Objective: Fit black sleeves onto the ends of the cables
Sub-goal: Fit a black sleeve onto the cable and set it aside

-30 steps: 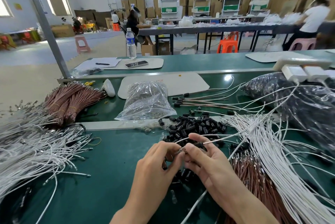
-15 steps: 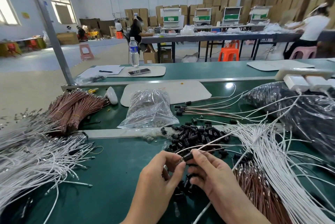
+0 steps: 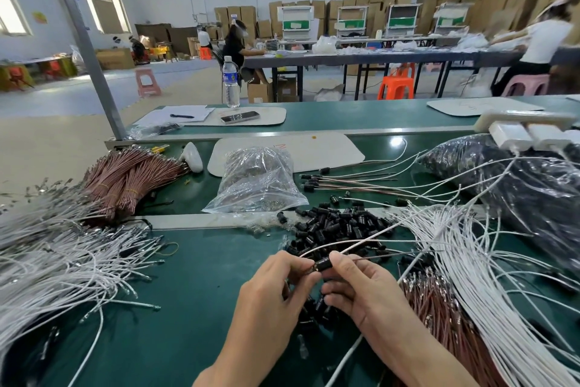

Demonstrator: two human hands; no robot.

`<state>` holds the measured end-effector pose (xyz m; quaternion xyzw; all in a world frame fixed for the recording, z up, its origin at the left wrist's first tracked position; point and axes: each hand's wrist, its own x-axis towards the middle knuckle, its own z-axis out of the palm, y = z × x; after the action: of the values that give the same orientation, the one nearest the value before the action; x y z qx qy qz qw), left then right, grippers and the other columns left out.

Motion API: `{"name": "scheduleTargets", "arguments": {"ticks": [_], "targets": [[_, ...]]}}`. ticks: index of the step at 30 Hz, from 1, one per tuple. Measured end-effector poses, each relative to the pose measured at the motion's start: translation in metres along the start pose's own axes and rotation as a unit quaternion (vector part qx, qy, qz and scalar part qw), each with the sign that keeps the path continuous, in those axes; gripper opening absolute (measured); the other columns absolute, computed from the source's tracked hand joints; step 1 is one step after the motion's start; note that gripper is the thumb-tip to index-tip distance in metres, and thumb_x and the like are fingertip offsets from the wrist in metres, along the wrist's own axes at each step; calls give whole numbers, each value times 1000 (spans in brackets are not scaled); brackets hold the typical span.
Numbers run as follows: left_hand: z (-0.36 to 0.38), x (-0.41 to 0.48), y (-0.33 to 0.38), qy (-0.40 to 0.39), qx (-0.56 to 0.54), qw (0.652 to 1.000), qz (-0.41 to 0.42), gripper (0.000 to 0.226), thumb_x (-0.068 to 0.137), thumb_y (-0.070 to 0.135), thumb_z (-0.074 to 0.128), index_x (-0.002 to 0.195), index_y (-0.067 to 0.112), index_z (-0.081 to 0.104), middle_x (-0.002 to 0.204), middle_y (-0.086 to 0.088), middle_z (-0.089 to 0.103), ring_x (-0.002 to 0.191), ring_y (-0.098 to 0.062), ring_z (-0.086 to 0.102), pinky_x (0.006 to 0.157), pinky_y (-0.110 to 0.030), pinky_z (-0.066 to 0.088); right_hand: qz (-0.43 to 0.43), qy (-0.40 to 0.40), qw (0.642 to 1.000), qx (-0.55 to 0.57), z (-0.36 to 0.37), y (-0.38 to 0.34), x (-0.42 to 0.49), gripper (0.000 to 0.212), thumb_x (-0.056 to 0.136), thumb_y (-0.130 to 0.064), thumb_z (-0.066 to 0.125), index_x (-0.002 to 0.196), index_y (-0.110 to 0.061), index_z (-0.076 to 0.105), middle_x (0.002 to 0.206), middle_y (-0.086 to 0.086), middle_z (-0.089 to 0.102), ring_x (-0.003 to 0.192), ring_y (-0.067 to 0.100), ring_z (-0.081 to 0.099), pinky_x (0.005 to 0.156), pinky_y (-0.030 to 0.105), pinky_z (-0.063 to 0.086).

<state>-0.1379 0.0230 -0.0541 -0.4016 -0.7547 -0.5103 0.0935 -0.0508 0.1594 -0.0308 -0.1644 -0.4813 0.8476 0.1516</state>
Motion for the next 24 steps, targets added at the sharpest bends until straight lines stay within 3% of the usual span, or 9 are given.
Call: {"name": "scheduleTargets", "arguments": {"ticks": [6,11,15,19,24], "targets": [[0,1,-1,19,-28,999,-22,15,82,42,70,96,46,64,92,21,69,83,-3,65,71,-11,45,5,-16,1000,-16,2,0,-2,17,68,-37,80,68,-19,79,82,17,73,65,18,70,57,24,58],[-1,3,-2,13,-7,1000,4,26,91,17,75,103,37,64,94,16,67,90,-11,67,72,-21,49,-52,15,997,-58,4,2,-3,22,66,-37,84,80,-21,79,82,8,73,75,16,71,61,25,58],[-1,1,2,2,19,1000,-6,14,96,42,64,108,41,56,94,18,65,90,-7,64,74,-22,49,-96,65,991,-73,1,2,-2,20,68,-26,83,85,-17,79,88,10,77,85,20,76,66,22,59],[1,1,4,-46,73,996,-9,14,94,68,37,107,62,39,98,27,61,97,-1,58,83,-21,47,-82,51,992,-79,4,5,-2,21,67,-28,84,84,-17,79,91,14,78,88,24,77,70,24,60],[1,3,4,-57,85,994,-25,40,91,81,19,97,49,43,89,24,60,90,-1,55,78,-26,47,-56,32,996,-62,3,4,0,22,76,-26,74,90,-8,76,94,16,78,88,24,77,67,21,59]]}}
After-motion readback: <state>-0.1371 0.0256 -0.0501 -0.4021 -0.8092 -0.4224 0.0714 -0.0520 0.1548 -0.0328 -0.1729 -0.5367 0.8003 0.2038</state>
